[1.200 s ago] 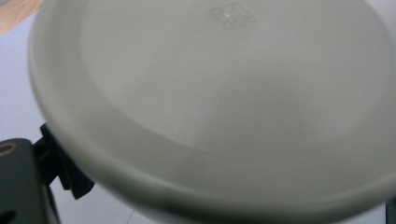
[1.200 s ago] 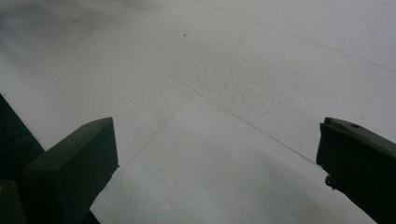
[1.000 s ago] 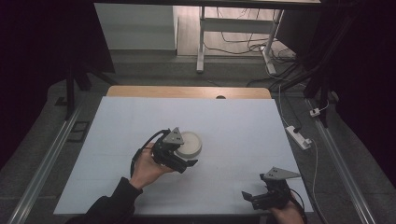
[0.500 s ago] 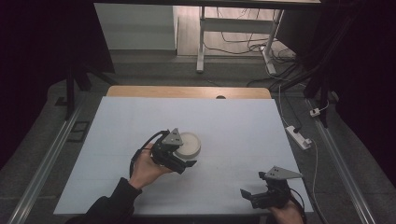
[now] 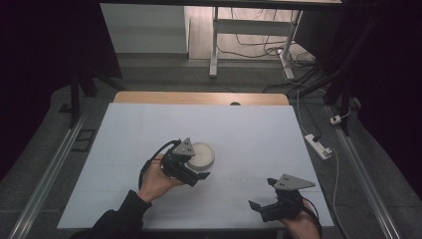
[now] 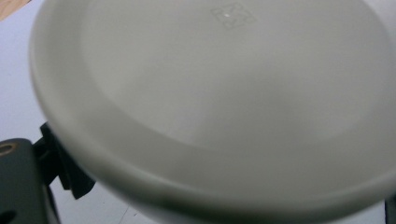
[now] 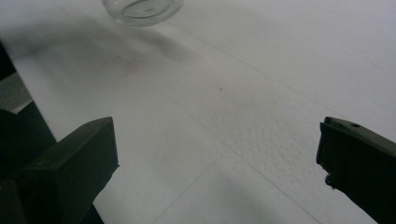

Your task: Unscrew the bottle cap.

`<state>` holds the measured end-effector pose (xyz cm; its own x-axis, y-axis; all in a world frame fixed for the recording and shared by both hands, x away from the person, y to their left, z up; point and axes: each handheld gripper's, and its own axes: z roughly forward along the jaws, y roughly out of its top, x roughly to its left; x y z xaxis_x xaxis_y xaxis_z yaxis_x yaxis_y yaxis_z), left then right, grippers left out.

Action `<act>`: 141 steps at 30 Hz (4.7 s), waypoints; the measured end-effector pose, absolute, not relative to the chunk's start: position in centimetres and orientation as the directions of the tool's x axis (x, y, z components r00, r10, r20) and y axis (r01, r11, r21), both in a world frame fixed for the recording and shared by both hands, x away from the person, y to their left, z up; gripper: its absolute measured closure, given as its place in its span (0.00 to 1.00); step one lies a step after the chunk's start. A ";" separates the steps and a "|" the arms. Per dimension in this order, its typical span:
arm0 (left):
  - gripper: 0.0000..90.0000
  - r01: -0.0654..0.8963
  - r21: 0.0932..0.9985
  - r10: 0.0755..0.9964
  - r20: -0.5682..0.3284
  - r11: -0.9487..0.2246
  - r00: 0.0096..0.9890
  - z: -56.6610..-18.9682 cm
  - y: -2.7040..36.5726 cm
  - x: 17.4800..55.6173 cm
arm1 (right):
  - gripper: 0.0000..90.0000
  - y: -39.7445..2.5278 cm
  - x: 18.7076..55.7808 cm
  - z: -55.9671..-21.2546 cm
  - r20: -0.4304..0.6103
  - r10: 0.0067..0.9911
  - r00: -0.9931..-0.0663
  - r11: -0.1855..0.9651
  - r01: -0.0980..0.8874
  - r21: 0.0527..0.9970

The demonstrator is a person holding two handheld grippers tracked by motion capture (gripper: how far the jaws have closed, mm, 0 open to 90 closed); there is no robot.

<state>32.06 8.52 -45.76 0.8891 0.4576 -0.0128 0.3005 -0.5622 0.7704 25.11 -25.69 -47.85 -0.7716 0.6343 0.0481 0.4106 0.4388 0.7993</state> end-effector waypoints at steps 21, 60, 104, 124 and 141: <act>0.08 0.282 0.780 0.429 -0.020 -0.558 0.903 -45.5 8.8 31.9 | 0.00 -21.0 27.3 -44.6 0.075 0.534 -0.842 0.400 0.330 0.855; 0.08 0.248 0.769 0.378 -0.009 -0.589 0.926 -45.4 8.4 31.3 | 0.00 -11.4 31.1 -42.2 0.033 0.433 -0.901 0.435 0.241 0.868; 0.08 0.102 0.780 0.104 -0.047 -0.617 0.993 -45.3 8.5 31.1 | 0.03 -11.9 32.0 -42.3 0.073 0.045 -0.996 0.428 0.086 0.900; 0.08 0.245 0.774 0.359 -0.025 -0.584 0.933 -45.0 8.3 31.4 | 0.07 -11.0 31.1 -42.0 0.014 0.390 -0.921 0.409 0.186 0.894; 0.08 0.118 0.780 0.111 -0.062 -0.614 0.992 -44.9 8.6 31.1 | 0.08 -12.1 31.5 -41.7 0.076 0.149 -0.986 0.439 0.135 0.889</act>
<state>31.10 8.60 -44.89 0.9919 0.1110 -0.0620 0.1175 -0.6141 0.7805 31.47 -12.06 -41.70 -0.9859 0.1491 0.0760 0.1348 0.4386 0.8885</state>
